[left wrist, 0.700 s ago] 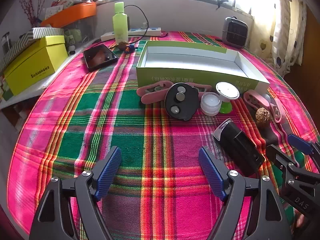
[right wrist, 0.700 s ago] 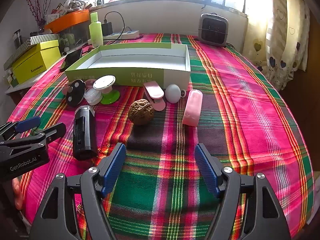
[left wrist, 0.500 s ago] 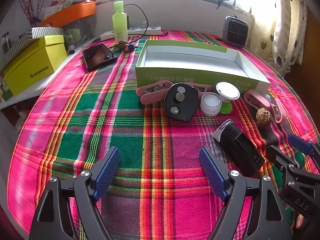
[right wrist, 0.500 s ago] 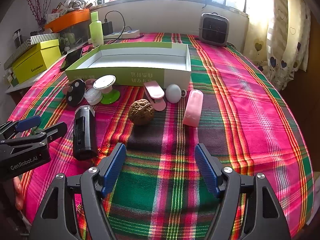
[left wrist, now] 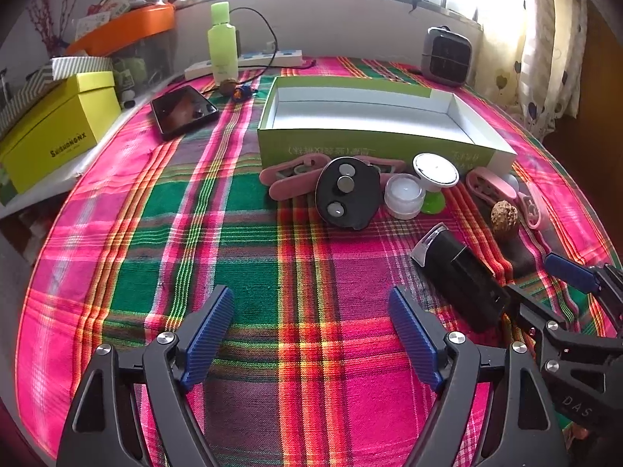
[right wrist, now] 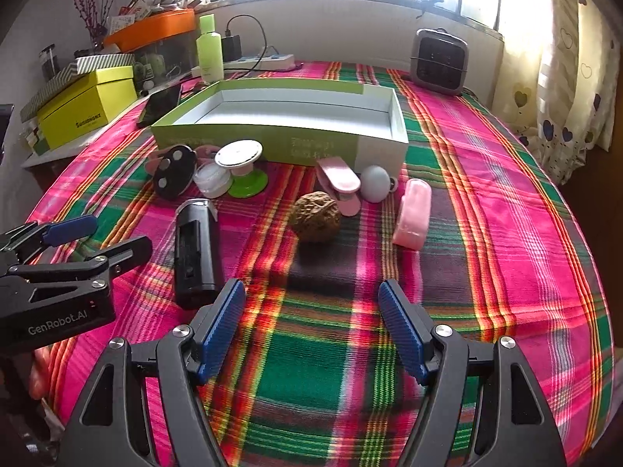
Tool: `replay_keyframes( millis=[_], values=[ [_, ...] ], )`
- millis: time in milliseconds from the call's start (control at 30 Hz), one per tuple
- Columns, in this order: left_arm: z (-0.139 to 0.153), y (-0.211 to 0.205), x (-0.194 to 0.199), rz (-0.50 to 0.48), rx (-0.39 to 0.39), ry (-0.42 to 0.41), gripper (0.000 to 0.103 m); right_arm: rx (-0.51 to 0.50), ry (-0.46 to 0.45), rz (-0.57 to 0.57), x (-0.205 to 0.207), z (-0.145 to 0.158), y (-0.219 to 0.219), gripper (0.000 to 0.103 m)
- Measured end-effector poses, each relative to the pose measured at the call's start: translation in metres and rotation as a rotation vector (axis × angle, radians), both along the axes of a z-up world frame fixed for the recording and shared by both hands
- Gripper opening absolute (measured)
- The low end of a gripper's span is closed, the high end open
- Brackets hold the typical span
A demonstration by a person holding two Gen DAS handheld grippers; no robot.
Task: Organize objects
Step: 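Move the left gripper toward the black rectangular device on the cloth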
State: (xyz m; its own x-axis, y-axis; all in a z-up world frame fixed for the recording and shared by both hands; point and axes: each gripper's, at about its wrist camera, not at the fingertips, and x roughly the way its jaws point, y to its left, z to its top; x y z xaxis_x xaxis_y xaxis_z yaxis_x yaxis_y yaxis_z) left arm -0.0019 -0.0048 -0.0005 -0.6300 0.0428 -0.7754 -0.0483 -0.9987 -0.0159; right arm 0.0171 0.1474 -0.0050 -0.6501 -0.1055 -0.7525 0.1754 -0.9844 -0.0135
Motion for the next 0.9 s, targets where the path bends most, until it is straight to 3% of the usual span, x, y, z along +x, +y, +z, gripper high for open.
replay_keyframes(
  millis=[900],
  values=[
    [0.0008,-0.0055,0.0009,0.0,0.02,-0.006,0.081,-0.024,-0.008,0.005,0.0018,0.0007,-0.0022,0.072]
  ],
)
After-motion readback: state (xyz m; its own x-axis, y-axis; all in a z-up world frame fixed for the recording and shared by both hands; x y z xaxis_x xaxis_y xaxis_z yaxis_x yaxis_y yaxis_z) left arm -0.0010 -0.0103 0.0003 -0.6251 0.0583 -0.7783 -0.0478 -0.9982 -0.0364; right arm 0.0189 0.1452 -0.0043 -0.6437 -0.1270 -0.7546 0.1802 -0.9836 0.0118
